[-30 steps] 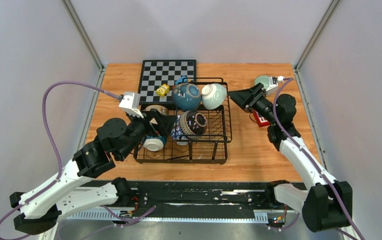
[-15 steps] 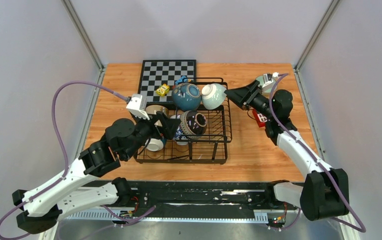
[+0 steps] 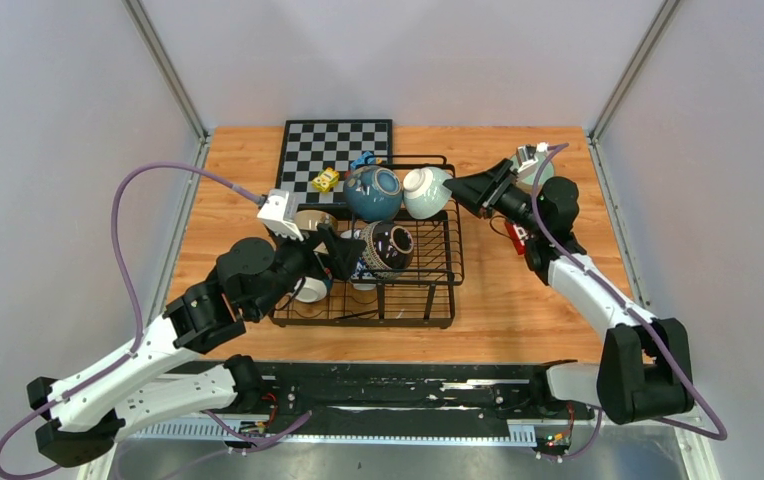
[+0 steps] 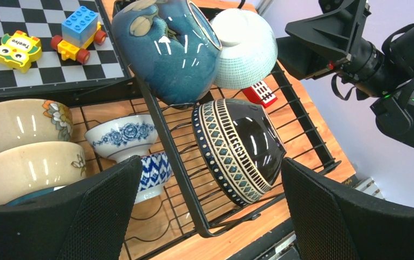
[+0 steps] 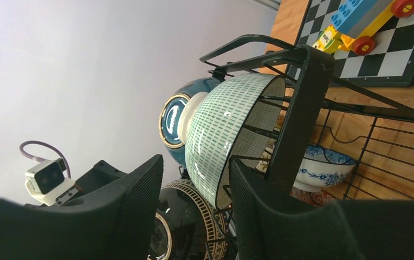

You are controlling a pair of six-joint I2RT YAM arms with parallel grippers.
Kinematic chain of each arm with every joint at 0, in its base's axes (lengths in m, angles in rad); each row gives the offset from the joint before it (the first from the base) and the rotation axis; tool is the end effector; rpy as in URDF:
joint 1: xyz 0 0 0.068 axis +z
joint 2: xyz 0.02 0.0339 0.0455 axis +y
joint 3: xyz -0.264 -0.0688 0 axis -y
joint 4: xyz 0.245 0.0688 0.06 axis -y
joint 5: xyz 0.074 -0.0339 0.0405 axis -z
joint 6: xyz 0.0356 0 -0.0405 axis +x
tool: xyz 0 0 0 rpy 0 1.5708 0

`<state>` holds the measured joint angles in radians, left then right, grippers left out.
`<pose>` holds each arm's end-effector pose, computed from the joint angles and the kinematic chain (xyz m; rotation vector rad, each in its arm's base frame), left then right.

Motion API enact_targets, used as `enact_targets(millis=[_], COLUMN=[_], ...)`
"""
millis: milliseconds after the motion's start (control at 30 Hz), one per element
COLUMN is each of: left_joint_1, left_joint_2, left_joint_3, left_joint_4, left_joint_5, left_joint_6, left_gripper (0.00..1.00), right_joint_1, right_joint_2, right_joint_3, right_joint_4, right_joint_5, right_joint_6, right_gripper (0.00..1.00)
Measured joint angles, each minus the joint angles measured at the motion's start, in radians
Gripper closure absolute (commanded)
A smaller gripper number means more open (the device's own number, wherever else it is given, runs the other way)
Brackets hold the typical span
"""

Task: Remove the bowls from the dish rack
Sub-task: Pick up the bowl from the dish rack.

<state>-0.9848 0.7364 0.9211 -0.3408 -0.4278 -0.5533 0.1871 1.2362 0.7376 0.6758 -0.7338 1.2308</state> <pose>0.1004 -0.1246 0.3782 0.0570 1.7734 -0.7649 0.2668 0.0748 0.3161 0.1526 1.6657 1.6260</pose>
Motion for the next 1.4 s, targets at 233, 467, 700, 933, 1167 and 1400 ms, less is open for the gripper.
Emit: enact_targets(millis=[233,467,700,933,1167,1400], left_joint_1=[0.000,0.000,0.000,0.000,0.000,0.000], left_joint_2=[0.008,0.013,0.017,0.029,0.034,0.035], left_joint_3=[-0.002,-0.003,-0.009,-0.014,-0.015,-0.019], left_joint_4=[0.014,0.024,0.031,0.034,0.034,0.033], left_joint_5=[0.005,0.014,0.017,0.017,0.017,0.017], left_joint_6=[-0.006,-0.008,-0.008,-0.008,-0.008,-0.016], left_gripper=[0.00,0.00,0.00,0.00,0.00,0.00], right_joint_1=[0.008,0.016,0.019,0.021,0.022,0.029], right_joint_2=[0.038,0.077,0.117,0.148,0.178,0.189], right_joint_3=[0.000,0.000,0.000,0.000,0.000,0.000], right_joint_4=[0.072,0.131,0.205,0.257,0.312,0.352], right_joint_5=[-0.021,-0.032,-0.053,-0.061,-0.071,-0.080], right_joint_6=[0.055,0.090,0.135,0.171,0.209,0.240], right_gripper=[0.52,0.54,0.59,0.66,0.72,0.79])
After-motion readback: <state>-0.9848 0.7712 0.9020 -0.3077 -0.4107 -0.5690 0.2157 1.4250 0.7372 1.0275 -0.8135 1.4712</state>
